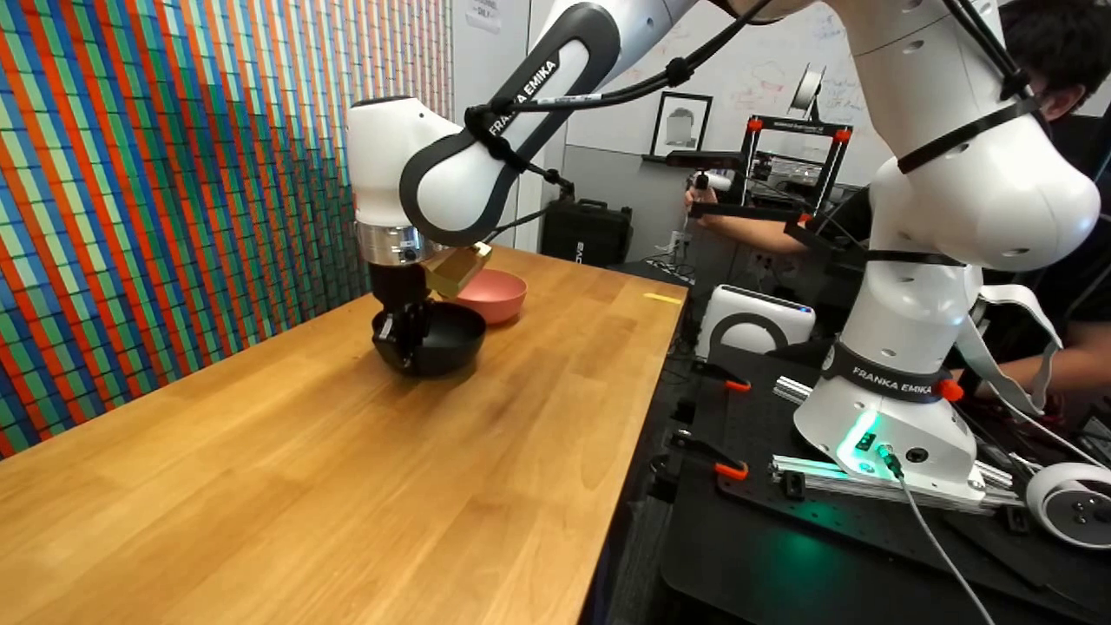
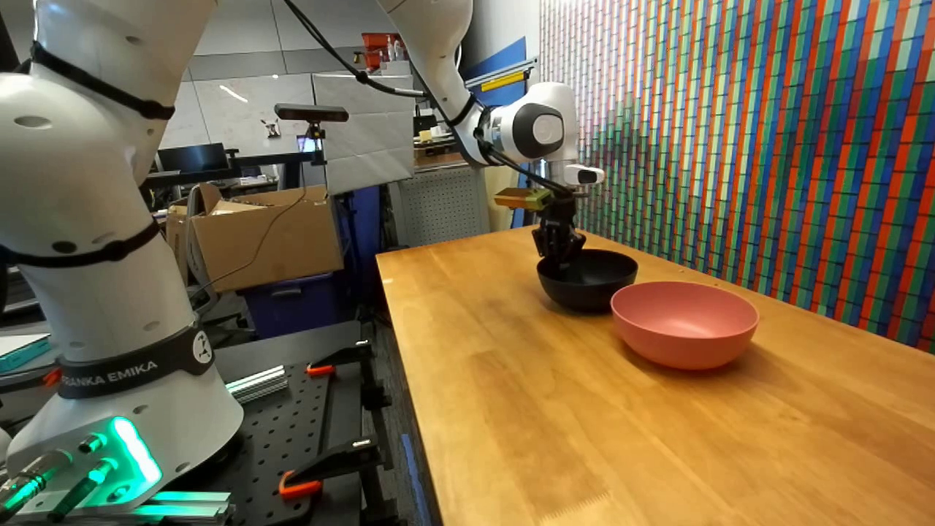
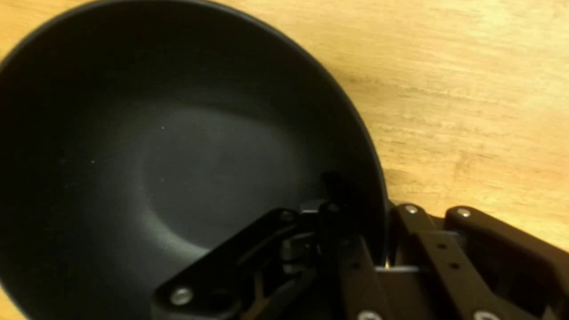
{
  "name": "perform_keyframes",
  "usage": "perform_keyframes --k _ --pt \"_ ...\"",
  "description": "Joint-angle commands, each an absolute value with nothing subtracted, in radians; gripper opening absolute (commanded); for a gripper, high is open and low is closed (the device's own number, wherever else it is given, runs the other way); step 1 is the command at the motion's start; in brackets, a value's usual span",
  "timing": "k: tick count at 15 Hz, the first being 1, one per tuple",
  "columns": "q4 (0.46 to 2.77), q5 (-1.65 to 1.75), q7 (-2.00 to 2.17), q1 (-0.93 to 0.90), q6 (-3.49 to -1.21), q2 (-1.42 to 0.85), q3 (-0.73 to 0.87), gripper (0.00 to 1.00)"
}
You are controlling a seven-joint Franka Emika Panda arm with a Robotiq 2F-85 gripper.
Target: Put the black bowl in the peach bowl
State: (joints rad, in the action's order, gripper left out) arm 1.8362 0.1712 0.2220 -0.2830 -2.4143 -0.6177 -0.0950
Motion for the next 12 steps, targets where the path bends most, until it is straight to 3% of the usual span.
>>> perform_keyframes --k 1,12 --pt "1.789 0.149 0.212 -0.283 -2.368 -0.616 -0.086 0.02" --pt "1.66 0.192 0.199 -0.249 -2.151 -0.463 -0.029 0.01"
